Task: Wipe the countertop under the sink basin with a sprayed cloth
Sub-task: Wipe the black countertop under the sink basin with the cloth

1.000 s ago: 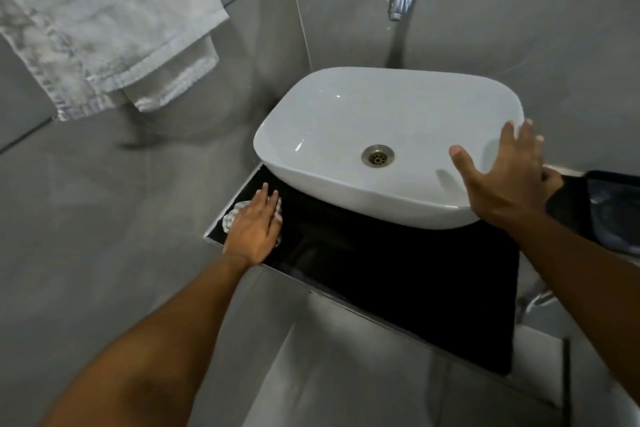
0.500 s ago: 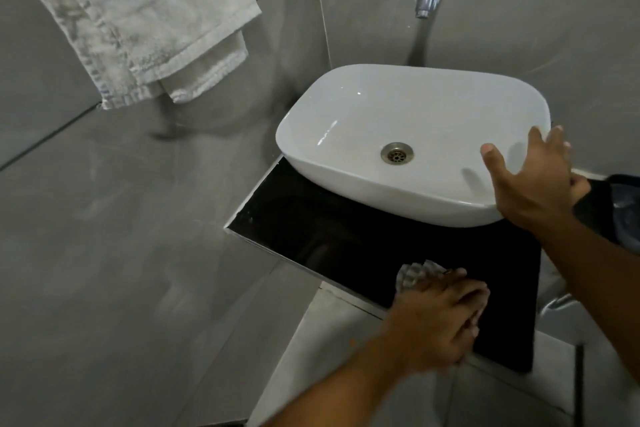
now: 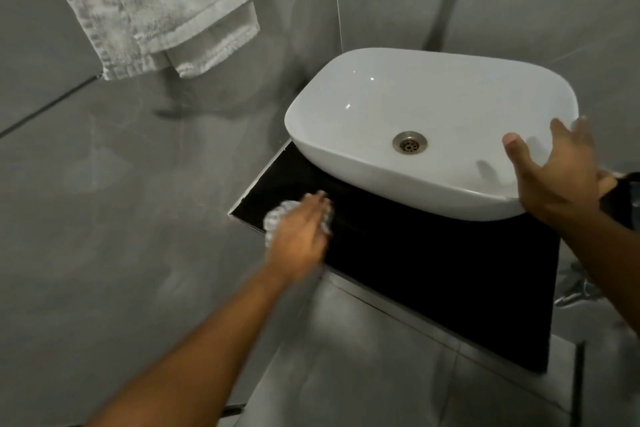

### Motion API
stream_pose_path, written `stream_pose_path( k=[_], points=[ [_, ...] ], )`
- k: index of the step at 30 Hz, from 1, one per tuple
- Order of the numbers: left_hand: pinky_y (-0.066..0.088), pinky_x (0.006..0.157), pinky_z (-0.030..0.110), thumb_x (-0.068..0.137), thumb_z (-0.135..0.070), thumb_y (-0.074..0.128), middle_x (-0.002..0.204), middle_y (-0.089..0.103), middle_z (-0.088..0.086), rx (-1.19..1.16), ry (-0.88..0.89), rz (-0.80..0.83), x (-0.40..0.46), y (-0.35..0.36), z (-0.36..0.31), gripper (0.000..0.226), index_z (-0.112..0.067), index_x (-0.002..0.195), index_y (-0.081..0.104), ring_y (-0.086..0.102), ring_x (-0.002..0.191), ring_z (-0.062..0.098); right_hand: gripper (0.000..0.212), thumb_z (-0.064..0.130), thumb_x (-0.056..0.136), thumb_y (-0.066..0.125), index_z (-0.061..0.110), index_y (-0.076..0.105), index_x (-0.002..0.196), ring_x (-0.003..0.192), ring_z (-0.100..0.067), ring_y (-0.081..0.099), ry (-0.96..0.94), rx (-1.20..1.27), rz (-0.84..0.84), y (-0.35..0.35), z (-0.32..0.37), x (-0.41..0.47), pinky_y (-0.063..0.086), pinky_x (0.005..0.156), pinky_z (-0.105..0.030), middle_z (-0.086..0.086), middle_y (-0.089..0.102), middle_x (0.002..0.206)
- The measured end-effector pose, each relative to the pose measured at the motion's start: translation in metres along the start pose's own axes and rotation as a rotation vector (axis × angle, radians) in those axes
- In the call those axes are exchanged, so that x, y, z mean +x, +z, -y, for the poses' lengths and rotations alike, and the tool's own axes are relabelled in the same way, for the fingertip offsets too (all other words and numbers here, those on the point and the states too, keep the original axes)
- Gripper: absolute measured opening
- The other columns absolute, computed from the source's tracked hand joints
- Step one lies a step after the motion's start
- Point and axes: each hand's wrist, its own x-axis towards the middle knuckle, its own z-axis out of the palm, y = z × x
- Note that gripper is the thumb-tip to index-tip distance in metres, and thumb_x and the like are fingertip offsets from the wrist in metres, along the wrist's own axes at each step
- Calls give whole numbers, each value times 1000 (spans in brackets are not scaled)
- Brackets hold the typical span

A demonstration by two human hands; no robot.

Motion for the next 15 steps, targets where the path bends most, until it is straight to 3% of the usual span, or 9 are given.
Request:
stream_pose_path(
  k=[3,6,8,12,15],
  points=[
    [28,114,42,90,-20,52,146,49,19,-20,379,131,-27,32,-81,48,-3,135,52,40,137,34,90,73,83,32,10,33,147,147,-35,20,7,-2,14,-2,1,0,18,117,-58,-17,18,161],
    [21,117,36,95,-32,46,157,37,5,-73,493,182,-43,57,-123,52,-15,144,42,25,147,21,90,73,84,32,10,33,148,147,-36,20,16,8,22,-2,0,-1,18,117,-58,-16,16,162],
    [21,118,35,95,-33,48,156,38,6,-66,540,192,-39,59,-117,53,-15,144,44,26,147,21,88,71,85,34,10,32,148,147,-34,21,25,18,21,-3,0,-1,18,118,-56,-16,16,162],
    [26,116,36,94,-32,48,149,46,16,-7,495,214,-22,32,-58,51,-7,138,52,41,140,29,82,67,89,36,12,31,149,146,-34,23,25,7,35,-4,-1,0,20,117,-55,-13,15,162],
    [24,115,35,96,-32,38,149,44,18,91,238,122,-9,1,17,52,-7,139,51,42,138,35,77,64,90,40,13,33,148,145,-32,25,34,16,10,-4,-1,0,20,117,-54,-13,17,162]
  ],
)
